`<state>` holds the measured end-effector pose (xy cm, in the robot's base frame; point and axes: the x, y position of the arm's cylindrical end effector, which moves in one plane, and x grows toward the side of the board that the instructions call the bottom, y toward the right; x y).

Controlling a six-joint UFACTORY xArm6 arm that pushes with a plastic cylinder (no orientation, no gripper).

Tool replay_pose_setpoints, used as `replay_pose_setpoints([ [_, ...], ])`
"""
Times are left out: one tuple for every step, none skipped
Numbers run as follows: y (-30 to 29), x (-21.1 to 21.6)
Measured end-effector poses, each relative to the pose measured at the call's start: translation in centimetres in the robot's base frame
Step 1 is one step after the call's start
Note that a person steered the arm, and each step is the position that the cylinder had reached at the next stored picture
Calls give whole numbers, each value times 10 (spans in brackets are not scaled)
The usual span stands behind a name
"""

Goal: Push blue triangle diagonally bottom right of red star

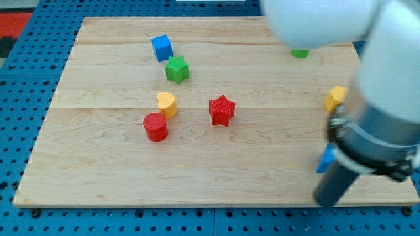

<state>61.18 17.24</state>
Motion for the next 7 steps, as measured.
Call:
replay_pose_setpoints([
  [1,-45],
  [1,-40],
  [0,-34],
  [19,-34],
  [28,-57],
  [28,-73],
  [26,-73],
])
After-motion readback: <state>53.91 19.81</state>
